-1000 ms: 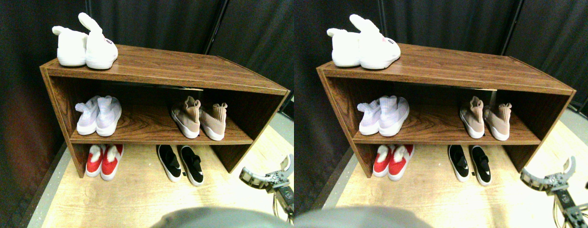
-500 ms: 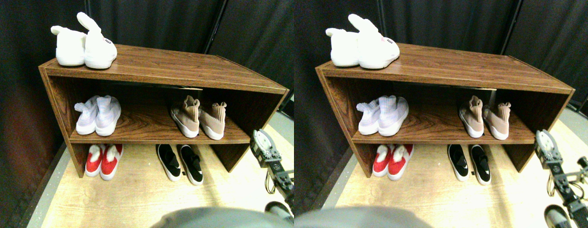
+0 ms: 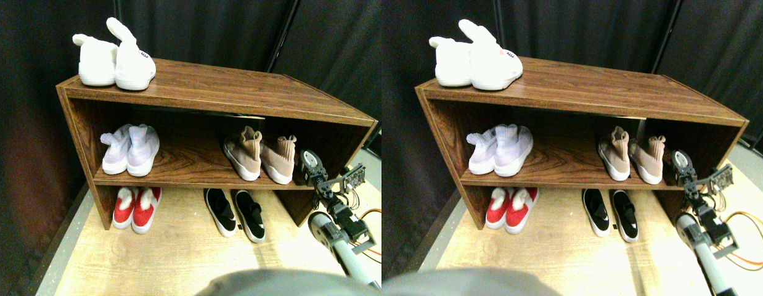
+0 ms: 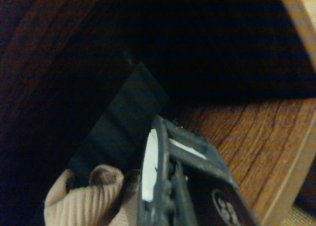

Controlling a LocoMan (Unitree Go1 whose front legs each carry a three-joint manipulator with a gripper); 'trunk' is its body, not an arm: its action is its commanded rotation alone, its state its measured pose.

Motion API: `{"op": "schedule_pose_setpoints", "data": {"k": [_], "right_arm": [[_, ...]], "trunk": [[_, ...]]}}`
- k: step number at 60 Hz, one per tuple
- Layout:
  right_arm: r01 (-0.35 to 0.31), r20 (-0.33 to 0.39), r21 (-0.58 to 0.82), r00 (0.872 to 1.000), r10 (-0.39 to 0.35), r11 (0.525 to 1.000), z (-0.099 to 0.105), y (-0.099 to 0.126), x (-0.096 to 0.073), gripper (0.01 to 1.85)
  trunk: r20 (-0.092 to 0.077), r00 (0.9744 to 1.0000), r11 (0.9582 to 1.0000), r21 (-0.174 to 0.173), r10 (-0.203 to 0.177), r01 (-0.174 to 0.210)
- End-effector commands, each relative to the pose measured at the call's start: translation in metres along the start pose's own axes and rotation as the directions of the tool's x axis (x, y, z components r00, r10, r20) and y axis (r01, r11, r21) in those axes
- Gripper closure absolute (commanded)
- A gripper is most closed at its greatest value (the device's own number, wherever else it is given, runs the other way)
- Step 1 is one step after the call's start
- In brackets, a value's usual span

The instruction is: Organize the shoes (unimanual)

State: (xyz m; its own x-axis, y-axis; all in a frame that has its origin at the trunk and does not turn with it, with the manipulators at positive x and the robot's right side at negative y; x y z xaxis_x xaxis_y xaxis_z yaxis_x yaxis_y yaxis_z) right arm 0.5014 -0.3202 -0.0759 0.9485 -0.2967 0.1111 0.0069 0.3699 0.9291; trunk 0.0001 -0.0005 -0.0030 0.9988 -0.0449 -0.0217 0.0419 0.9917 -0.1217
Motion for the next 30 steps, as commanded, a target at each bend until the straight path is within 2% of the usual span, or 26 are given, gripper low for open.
{"op": "schedule_pose_setpoints", "data": {"k": [1, 13, 30], "right_arm": [[-0.01, 0.017, 0.014, 1.0, 0.01, 1.0, 0.001, -0.001, 0.006, 1.8], [0.007, 0.025, 0.009, 1.0, -0.007, 1.0, -0.003, 0.002, 0.011, 1.8], [0.026, -0.029, 0.022, 0.999, -0.025, 0.999, -0.017, 0.009, 0.013, 1.8]], "trunk": [[-0.001, 0.9999, 0.9999, 0.0, 0.011, -0.011], [0.0, 0.9999, 0.9999, 0.003, 0.012, -0.012], [0.001, 0.9999, 0.9999, -0.001, 0.016, -0.016]]}}
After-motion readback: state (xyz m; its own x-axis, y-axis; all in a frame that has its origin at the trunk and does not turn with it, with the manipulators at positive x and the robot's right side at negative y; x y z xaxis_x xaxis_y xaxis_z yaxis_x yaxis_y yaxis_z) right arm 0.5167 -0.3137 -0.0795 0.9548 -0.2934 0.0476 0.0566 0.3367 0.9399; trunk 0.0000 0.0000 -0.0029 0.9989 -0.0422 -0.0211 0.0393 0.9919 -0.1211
